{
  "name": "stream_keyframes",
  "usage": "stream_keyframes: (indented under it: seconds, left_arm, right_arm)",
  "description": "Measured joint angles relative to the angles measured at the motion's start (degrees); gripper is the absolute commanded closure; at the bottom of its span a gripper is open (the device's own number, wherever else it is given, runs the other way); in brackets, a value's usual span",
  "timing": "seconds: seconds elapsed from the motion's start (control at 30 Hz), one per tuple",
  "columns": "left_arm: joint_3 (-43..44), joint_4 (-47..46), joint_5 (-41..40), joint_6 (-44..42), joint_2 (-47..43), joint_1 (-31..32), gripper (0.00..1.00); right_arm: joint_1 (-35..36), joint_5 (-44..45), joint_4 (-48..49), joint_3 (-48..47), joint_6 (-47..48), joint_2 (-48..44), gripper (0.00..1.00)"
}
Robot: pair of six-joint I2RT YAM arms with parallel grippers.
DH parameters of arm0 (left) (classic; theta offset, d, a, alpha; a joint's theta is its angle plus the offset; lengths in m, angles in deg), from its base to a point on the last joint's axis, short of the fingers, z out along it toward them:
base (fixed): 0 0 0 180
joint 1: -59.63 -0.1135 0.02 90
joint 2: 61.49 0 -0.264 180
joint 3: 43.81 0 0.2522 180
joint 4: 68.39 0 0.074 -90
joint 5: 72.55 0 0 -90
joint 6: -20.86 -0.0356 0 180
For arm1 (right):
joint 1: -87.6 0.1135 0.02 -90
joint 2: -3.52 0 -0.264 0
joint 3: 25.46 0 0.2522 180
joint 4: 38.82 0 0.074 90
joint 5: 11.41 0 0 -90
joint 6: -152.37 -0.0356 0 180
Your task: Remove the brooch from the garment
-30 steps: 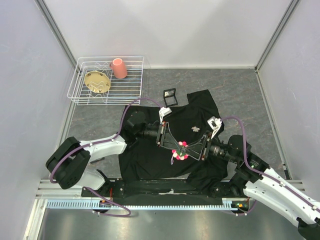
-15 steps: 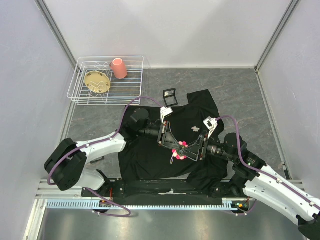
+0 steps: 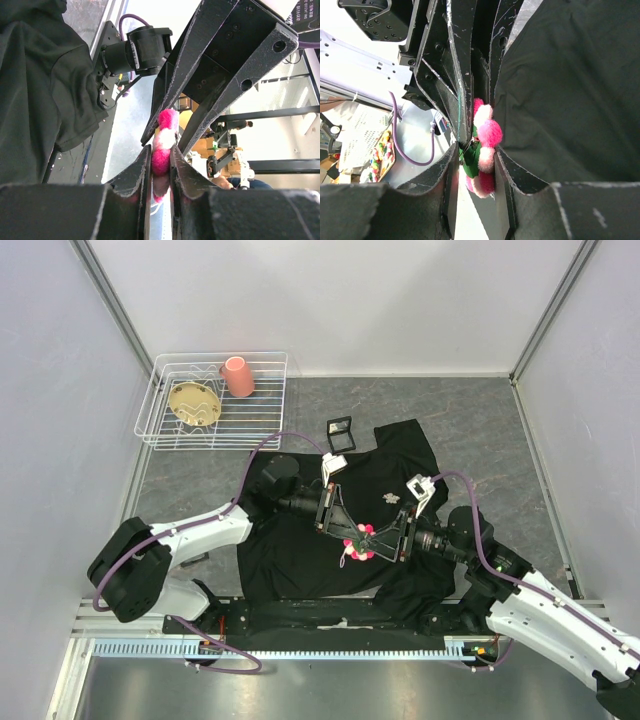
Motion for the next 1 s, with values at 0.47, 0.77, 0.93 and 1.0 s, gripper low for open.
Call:
stream_keyframes:
  seconds: [0.47,0.77,0.93,1.0]
  left_arm:
    - [0.8,2.4,0.3,-1.9,0.0,0.0,0.98]
    - [3.0,10.6,-2.1,-6.0,-0.7,0.0,0.98]
    - [4.5,15.5,-3.6,-8.8,-1.1,0.0,0.98]
    - [4.9,17.3,-4.3,-10.0,-1.1,0.0,0.98]
  right_arm:
    - [0.0,-0.5,-0.1,-0.1,-0.6,-0.4,0.45]
    - [0.0,-0.2,-5.0,-4.2,-0.1,4.2,0.49]
    - [0.0,0.2,-7.9,-6.1,0.8,6.3,0.50]
    - [0.0,0.2,-8.9,-6.8,1.1,7.2,0.50]
